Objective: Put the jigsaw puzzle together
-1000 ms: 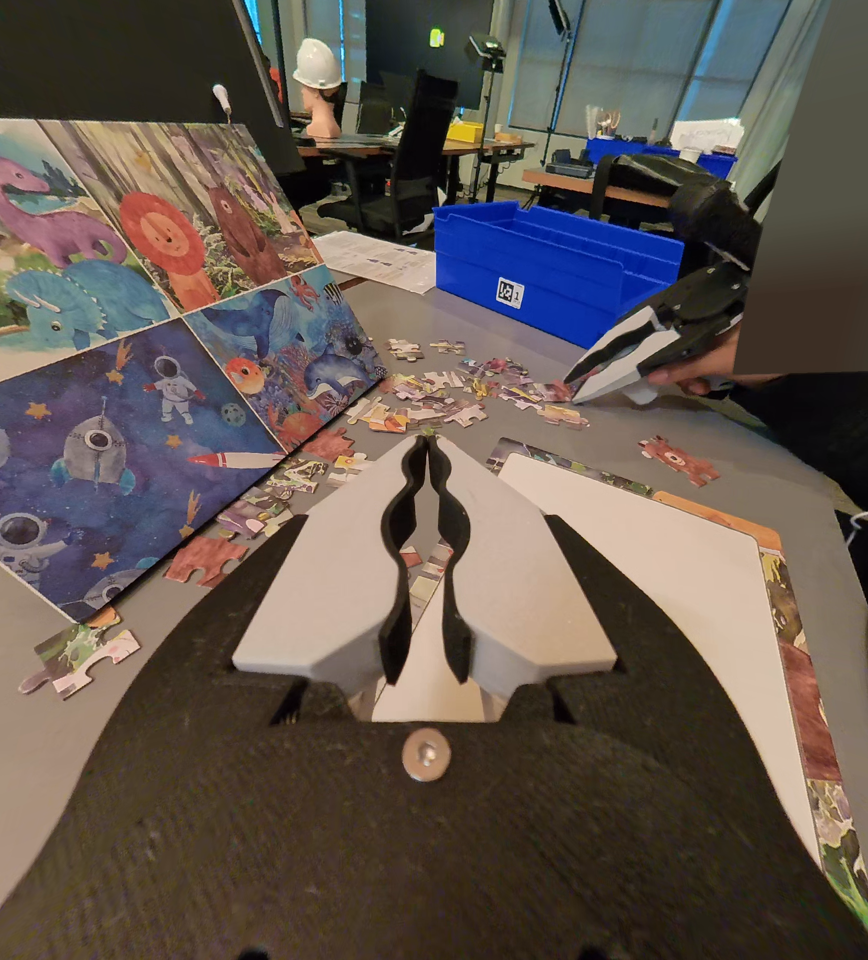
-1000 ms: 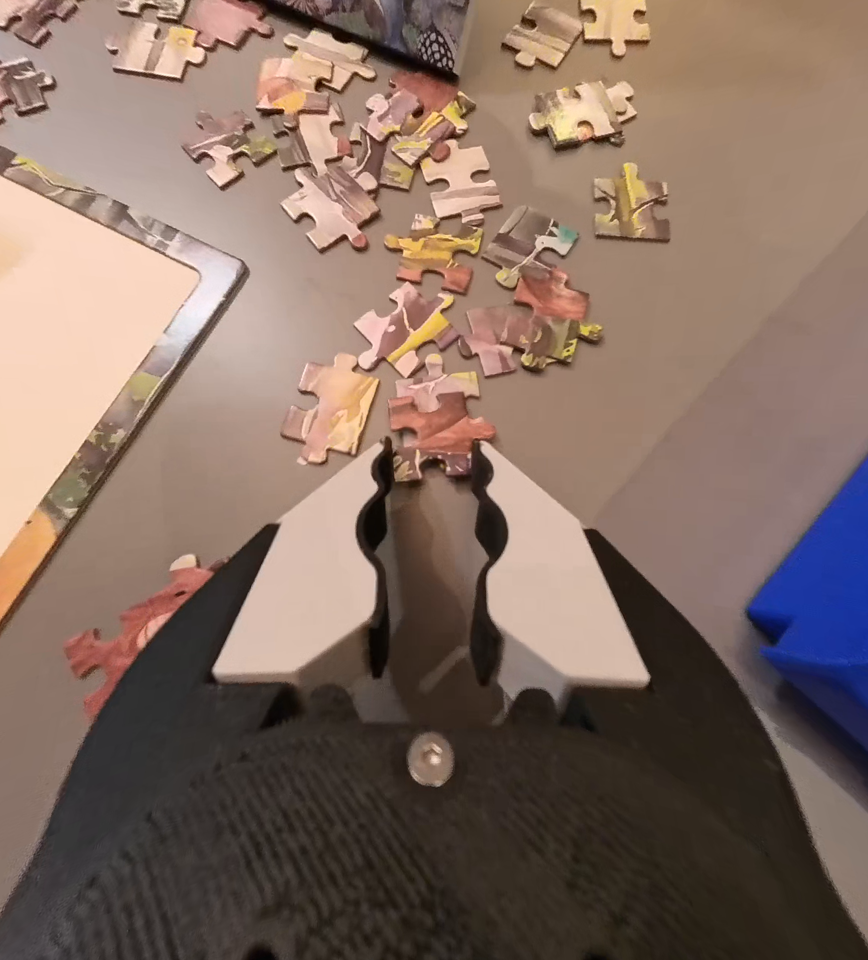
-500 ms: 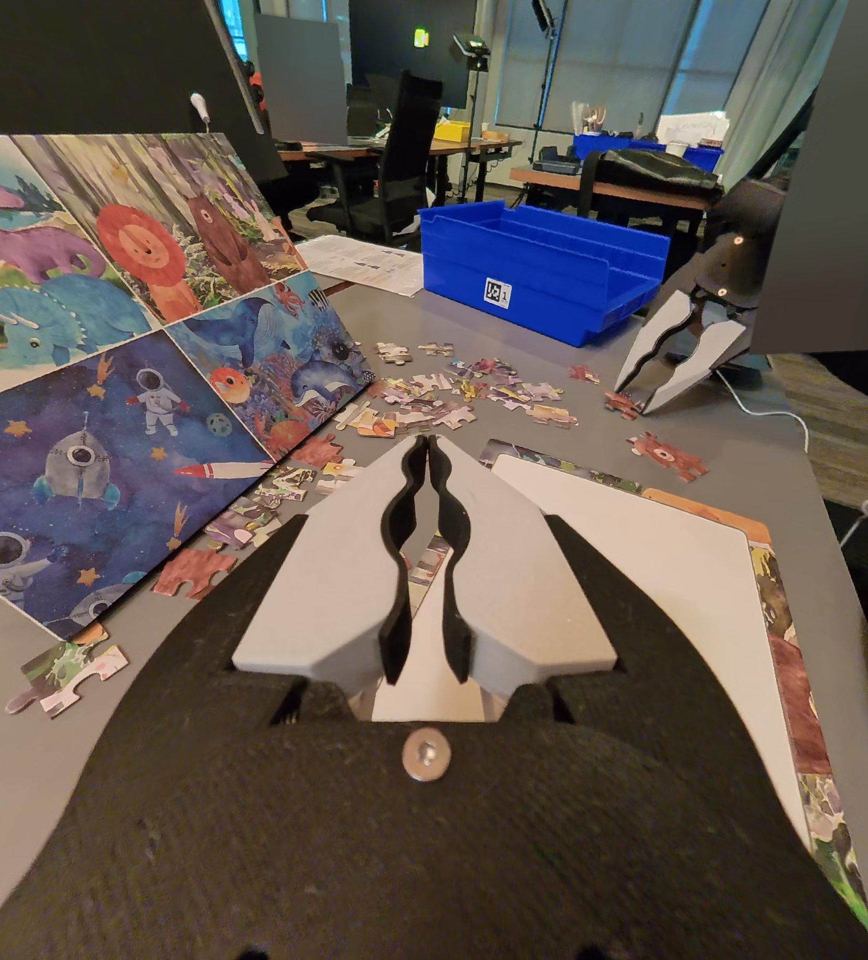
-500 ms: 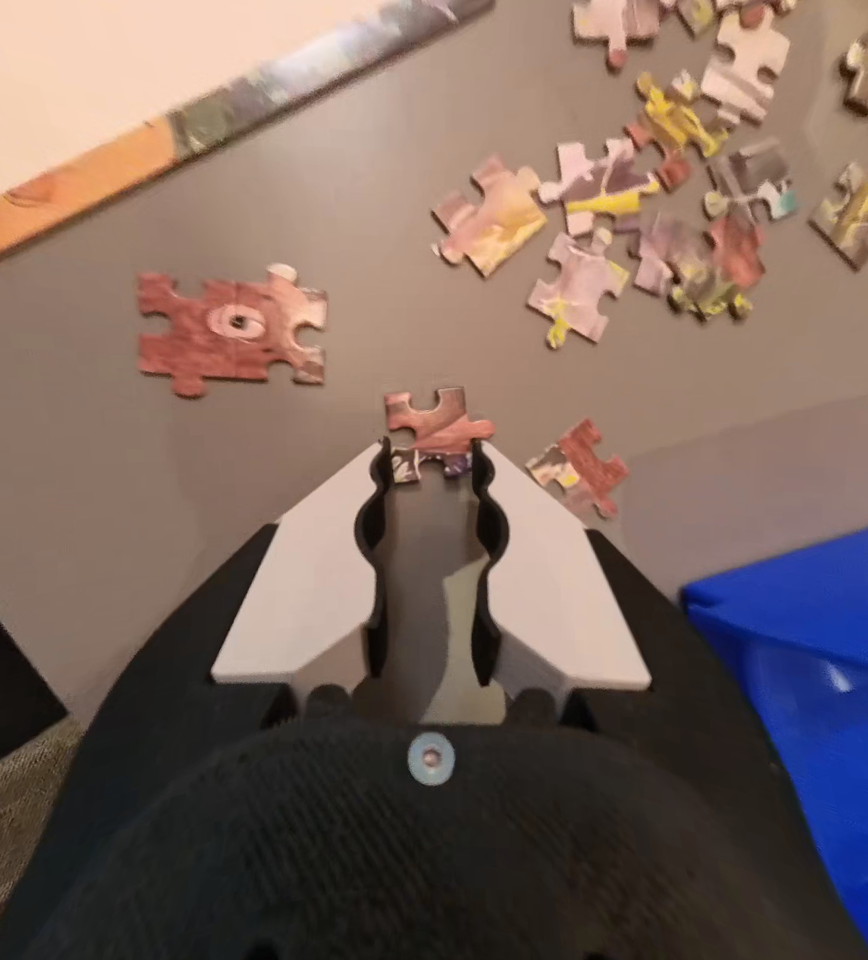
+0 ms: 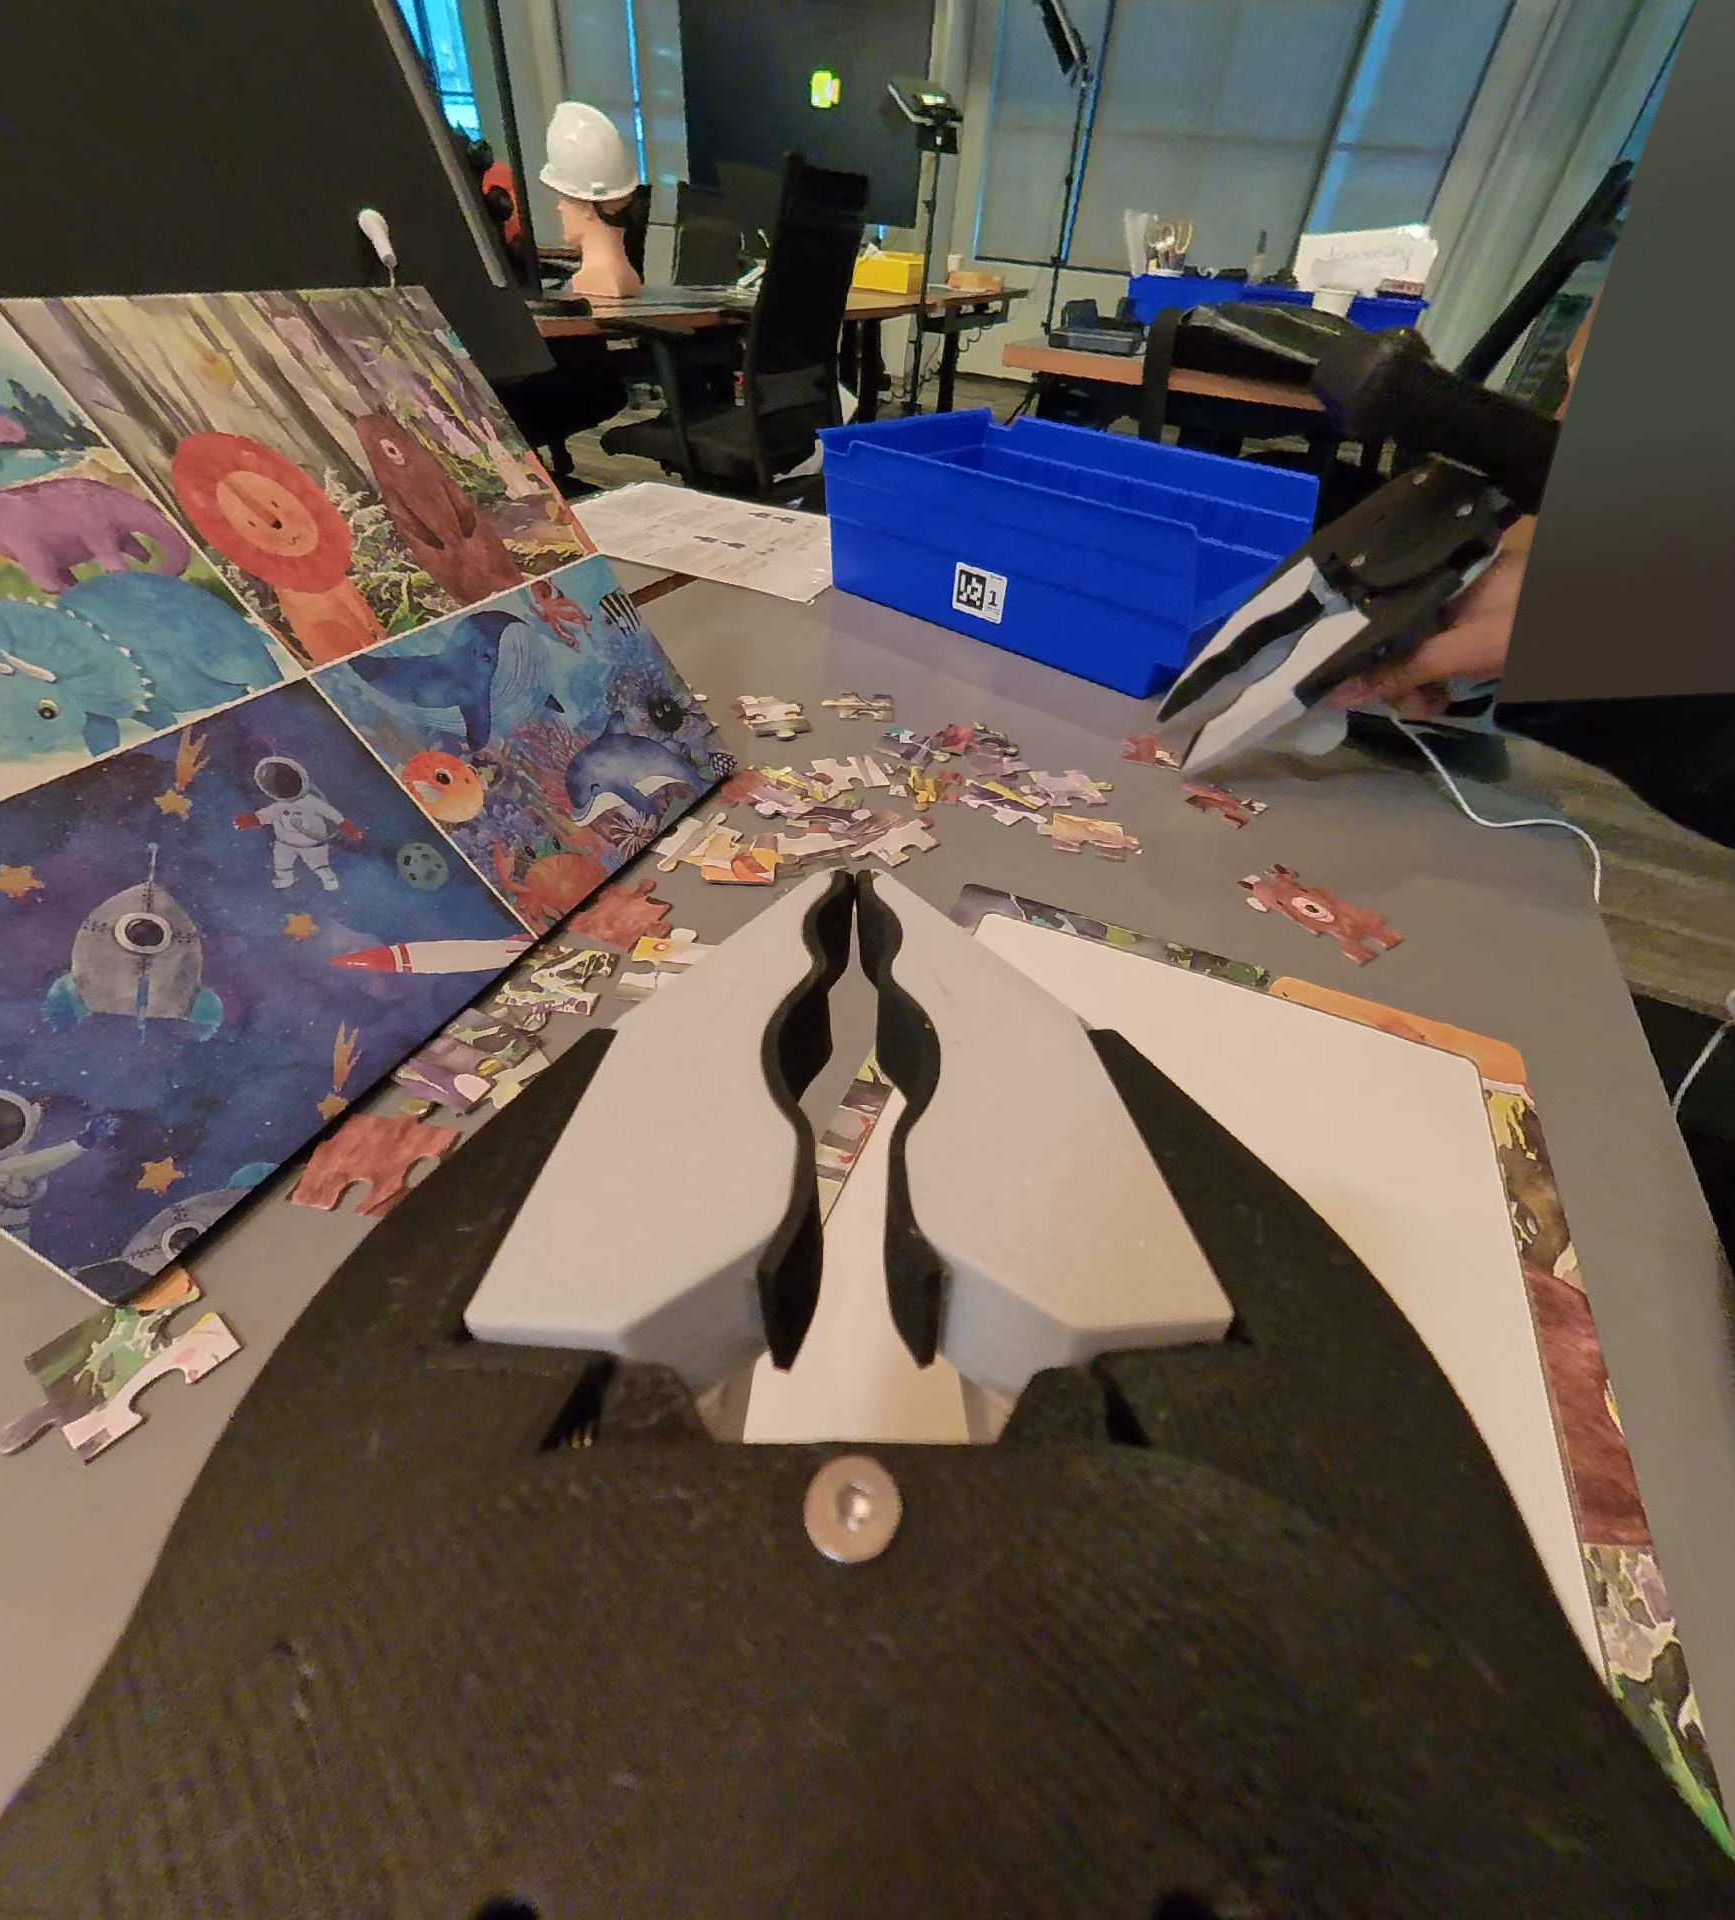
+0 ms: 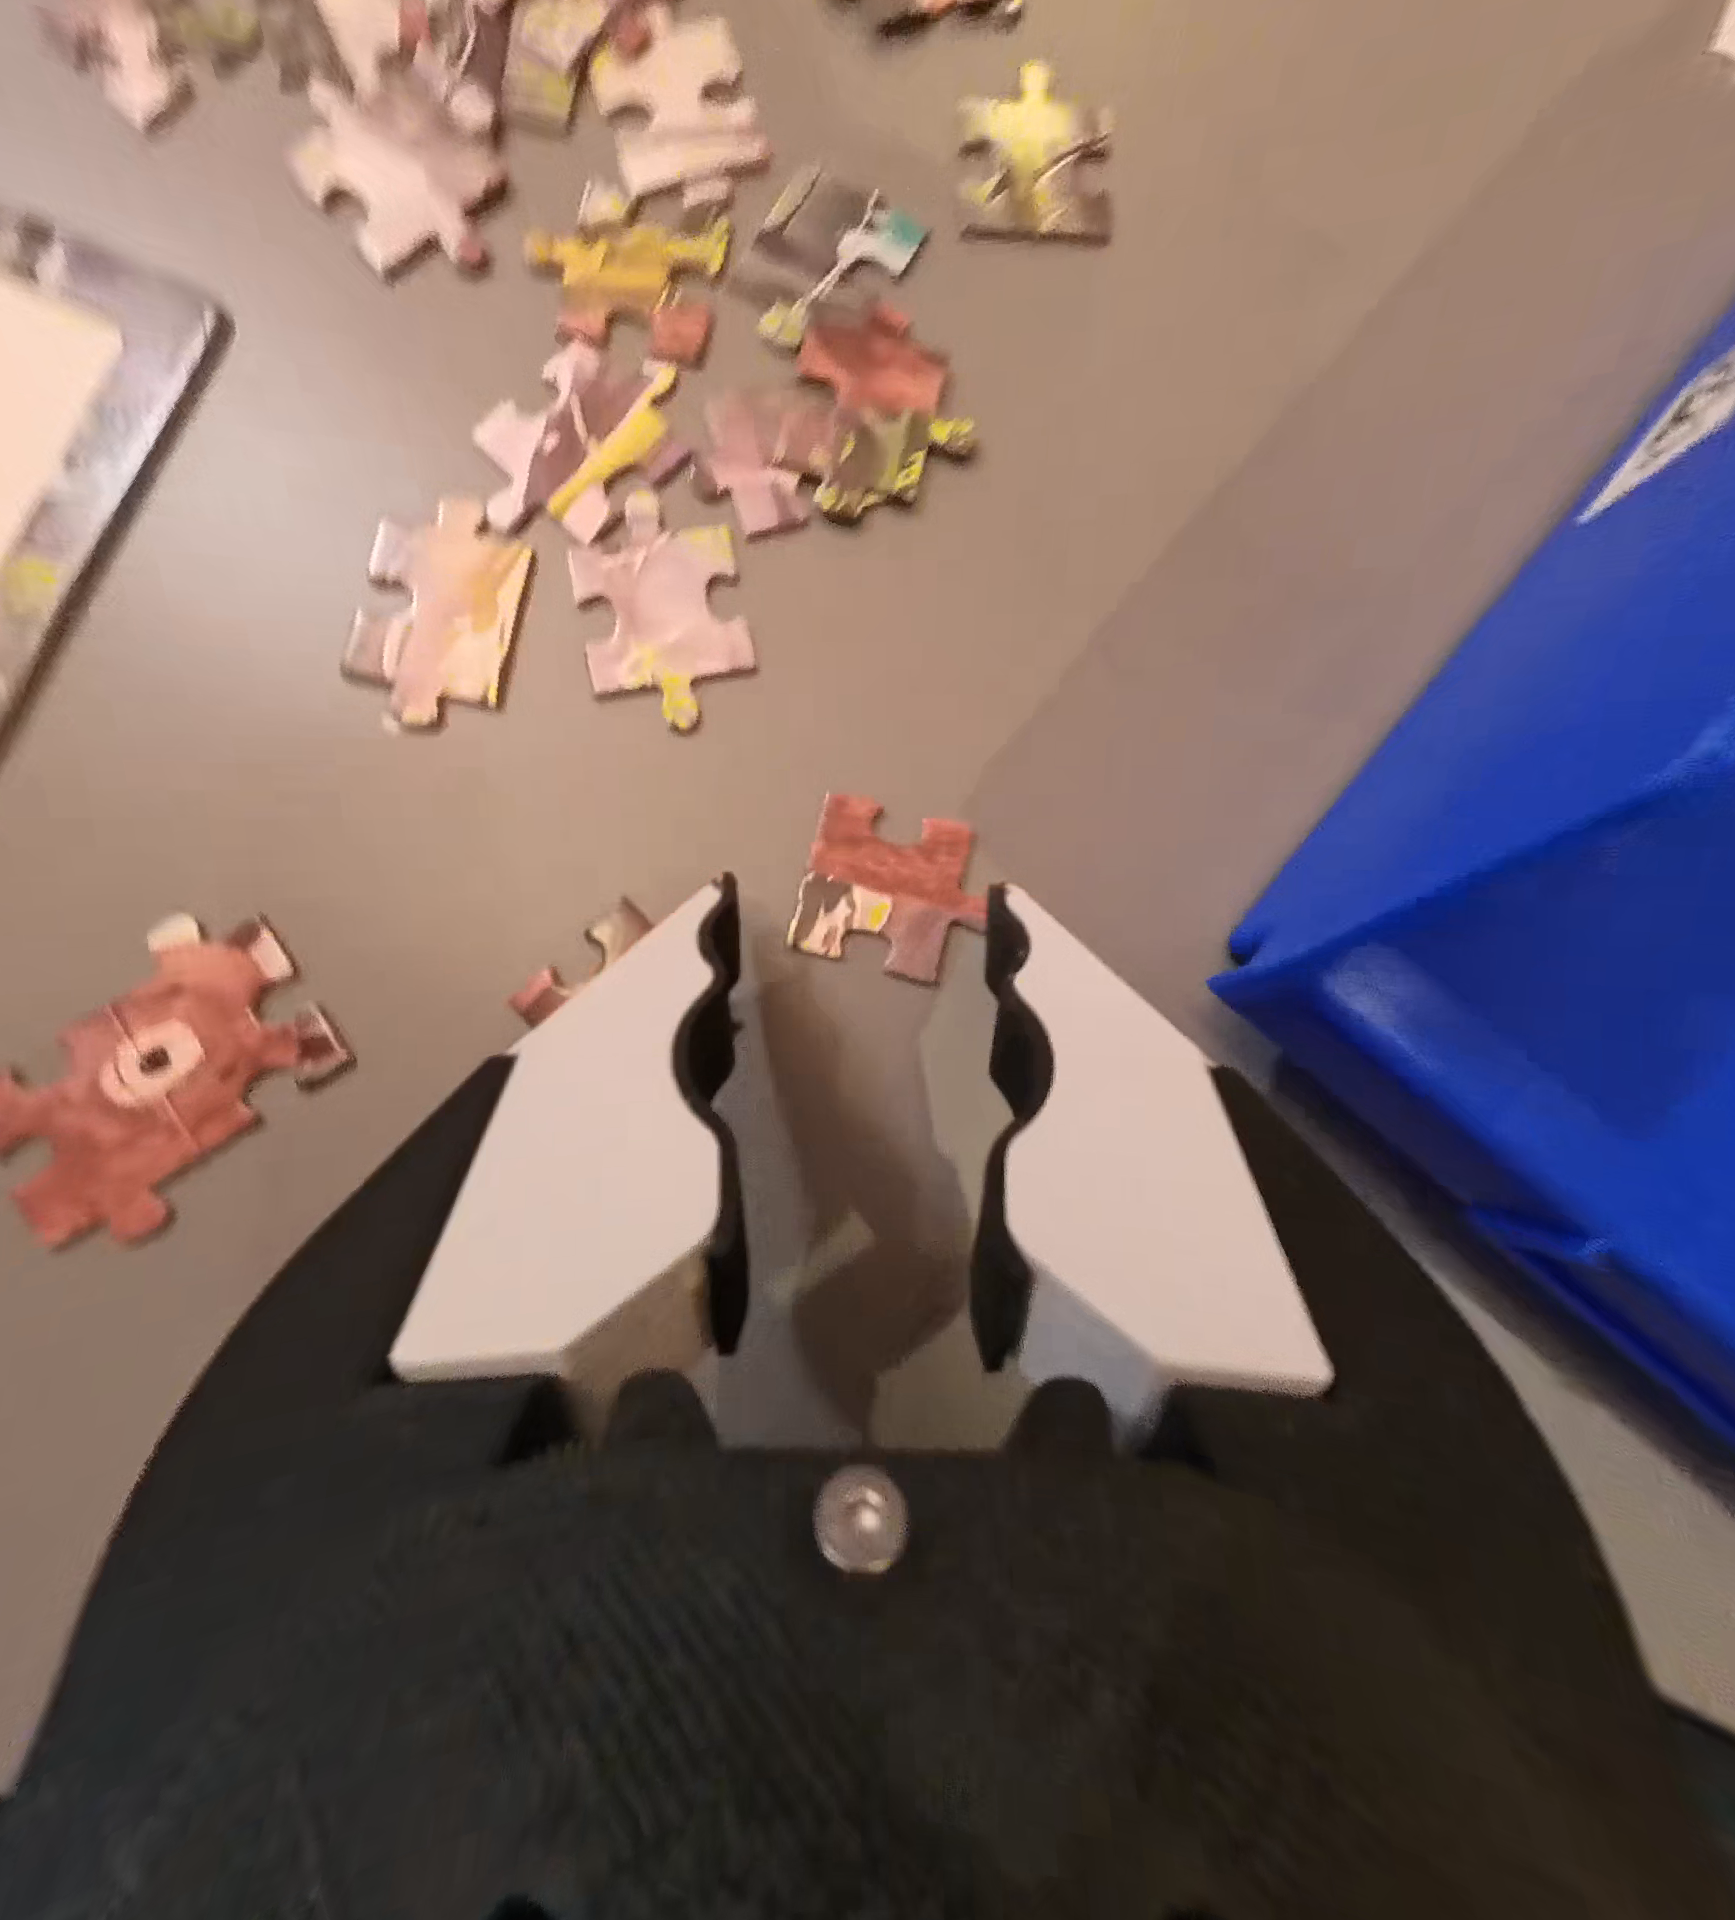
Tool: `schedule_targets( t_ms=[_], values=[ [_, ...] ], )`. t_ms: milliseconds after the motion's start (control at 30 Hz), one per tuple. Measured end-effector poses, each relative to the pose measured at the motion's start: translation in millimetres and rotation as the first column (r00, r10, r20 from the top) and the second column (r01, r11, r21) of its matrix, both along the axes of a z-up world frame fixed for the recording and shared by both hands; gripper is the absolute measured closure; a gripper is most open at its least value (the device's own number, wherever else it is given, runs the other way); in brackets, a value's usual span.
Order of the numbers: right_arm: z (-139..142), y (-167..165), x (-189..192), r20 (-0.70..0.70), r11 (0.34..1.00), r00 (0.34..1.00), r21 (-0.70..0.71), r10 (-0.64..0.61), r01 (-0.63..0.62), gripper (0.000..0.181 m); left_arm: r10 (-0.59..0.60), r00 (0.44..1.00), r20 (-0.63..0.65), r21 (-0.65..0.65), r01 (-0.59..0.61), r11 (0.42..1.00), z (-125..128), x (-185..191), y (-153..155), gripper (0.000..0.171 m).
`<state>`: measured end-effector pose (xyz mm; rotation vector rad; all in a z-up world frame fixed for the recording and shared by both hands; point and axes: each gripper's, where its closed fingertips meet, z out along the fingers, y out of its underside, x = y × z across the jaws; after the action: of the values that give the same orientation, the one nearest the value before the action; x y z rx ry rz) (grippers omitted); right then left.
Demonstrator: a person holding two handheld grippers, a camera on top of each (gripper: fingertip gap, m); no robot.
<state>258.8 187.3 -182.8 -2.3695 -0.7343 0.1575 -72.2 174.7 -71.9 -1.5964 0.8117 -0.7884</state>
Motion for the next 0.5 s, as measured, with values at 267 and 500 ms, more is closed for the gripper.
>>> schedule_targets(
  t_ms=[267, 500],
  values=[
    [-9, 5, 10, -0.079, 0.992, 0.989, -0.019, -0.124, 0.123, 0.138, -0.005, 1.000, -0.005, 0.003, 0.005, 1.000, 0, 1, -1, 0.171],
    [-8, 4, 7, -0.075, 0.996, 0.993, -0.023, -0.092, 0.090, 0.153, -0.004, 1.000, -0.006, 0.012, 0.005, 1.000, 2, 1, -2, 0.171]
  ],
)
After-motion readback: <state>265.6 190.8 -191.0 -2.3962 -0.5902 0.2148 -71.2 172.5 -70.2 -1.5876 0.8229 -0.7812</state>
